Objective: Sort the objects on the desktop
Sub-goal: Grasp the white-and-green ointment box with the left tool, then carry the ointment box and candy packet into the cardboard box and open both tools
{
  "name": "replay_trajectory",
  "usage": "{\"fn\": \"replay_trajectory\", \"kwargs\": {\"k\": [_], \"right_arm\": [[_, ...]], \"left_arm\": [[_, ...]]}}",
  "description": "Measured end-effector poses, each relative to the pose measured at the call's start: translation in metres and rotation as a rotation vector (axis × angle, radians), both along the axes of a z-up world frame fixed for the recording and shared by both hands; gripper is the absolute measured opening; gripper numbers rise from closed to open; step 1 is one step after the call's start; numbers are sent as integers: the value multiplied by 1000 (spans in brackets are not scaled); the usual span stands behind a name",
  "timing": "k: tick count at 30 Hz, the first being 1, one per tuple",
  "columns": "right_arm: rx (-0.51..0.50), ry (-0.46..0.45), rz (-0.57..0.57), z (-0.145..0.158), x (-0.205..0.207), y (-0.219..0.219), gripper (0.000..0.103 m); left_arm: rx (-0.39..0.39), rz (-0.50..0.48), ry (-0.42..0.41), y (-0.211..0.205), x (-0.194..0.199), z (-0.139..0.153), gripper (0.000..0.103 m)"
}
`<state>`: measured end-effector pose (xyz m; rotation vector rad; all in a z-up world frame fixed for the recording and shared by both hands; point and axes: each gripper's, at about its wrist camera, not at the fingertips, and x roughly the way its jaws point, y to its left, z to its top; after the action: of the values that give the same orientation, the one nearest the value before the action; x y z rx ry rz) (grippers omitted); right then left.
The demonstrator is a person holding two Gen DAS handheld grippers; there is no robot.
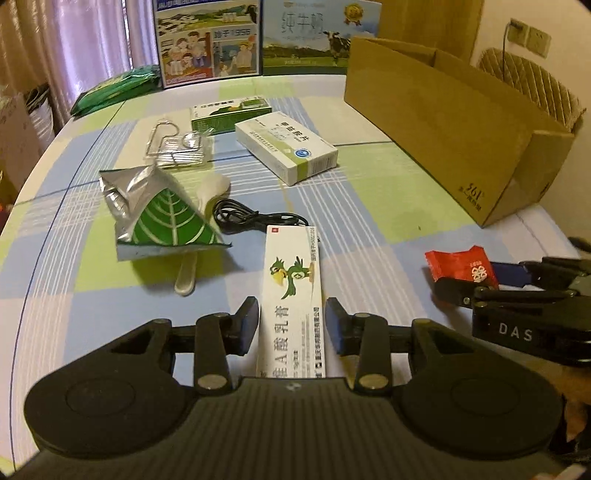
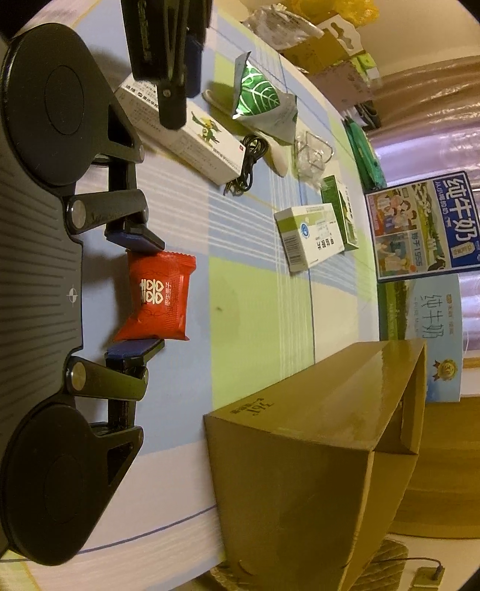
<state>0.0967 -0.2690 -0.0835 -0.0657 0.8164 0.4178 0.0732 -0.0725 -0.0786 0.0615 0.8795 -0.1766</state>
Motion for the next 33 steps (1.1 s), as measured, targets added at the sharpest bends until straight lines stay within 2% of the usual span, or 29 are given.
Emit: {"fn": "replay_trajectory", "kwargs": {"k": [4, 10, 18, 23, 33], "right_arm": [[-9, -3, 5, -5, 1, 1, 48], [-40, -19, 22, -8, 0, 9, 56], [-96, -43, 34, -10, -1, 20, 57], [-113, -59, 46, -8, -2, 23, 45], [-88, -95, 34, 12, -9, 16, 42]], "left_arm": [[33, -16, 7, -4, 7, -9, 38], [36, -20, 29, -4, 9, -18, 38], [35, -25, 30, -4, 8, -19, 33], [37, -22, 30, -3, 6, -17, 33], [5, 0, -1, 3, -6, 3, 33]]}}
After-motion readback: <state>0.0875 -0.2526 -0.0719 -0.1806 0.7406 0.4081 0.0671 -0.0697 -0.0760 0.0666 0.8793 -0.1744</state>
